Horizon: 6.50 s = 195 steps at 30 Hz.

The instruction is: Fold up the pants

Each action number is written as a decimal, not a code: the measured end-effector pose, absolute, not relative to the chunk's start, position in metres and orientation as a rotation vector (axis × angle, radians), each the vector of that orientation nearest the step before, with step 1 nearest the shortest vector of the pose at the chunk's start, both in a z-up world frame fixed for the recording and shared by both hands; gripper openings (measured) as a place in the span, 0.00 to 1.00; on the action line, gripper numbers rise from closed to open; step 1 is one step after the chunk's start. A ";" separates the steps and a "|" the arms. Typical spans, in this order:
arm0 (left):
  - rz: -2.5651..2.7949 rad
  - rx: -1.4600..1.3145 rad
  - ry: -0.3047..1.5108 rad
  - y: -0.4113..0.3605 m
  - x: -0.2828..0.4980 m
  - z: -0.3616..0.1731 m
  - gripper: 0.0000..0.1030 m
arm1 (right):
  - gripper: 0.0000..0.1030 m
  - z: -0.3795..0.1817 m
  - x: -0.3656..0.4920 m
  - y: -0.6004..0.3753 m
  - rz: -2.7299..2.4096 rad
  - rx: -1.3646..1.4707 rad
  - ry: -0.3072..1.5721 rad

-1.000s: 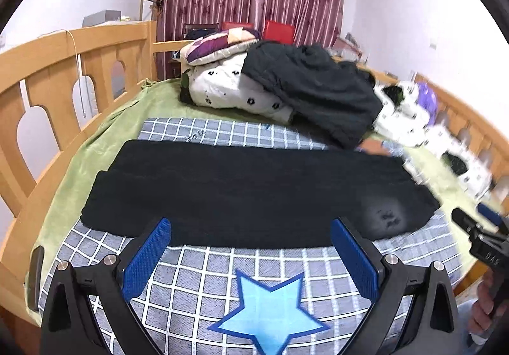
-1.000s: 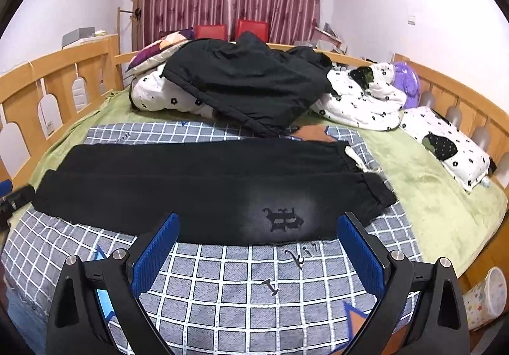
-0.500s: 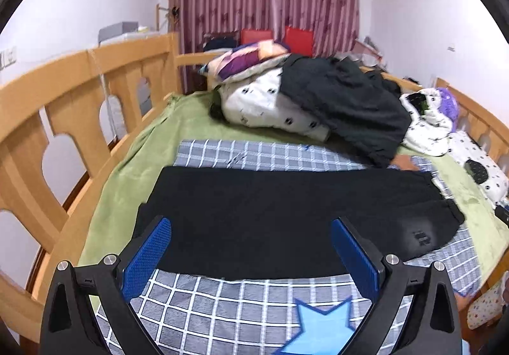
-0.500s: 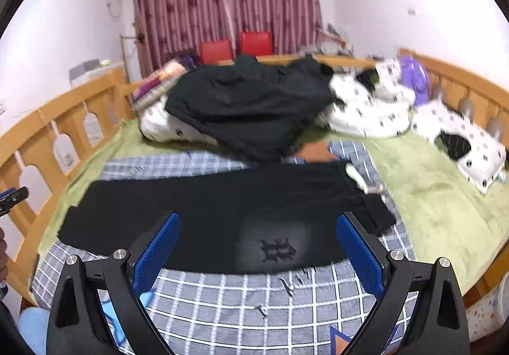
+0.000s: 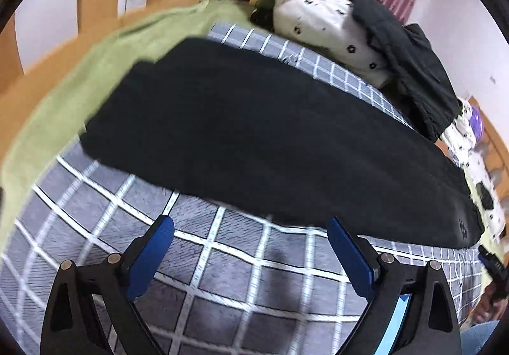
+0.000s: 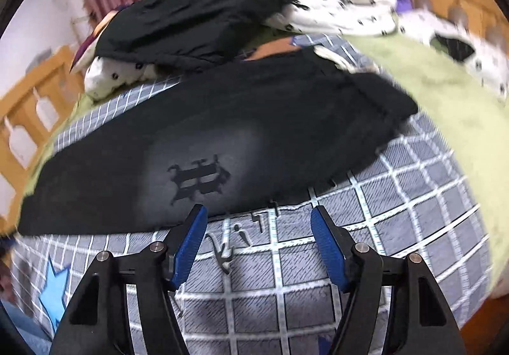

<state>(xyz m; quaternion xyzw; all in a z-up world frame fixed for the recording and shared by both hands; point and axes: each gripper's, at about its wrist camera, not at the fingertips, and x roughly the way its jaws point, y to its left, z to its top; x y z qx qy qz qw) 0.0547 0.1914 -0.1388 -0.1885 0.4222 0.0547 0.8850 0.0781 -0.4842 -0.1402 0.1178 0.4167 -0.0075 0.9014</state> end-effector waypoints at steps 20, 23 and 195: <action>0.222 -0.591 0.762 0.240 0.092 -0.100 0.10 | 0.15 -0.099 0.141 -0.482 0.040 0.277 0.758; 0.204 -0.533 0.692 0.235 0.112 -0.070 0.10 | 0.15 -0.075 0.163 -0.476 0.058 0.228 0.726; 0.325 -0.179 0.851 0.256 0.158 -0.134 0.69 | 0.10 -0.180 0.298 -0.398 0.365 -0.507 1.016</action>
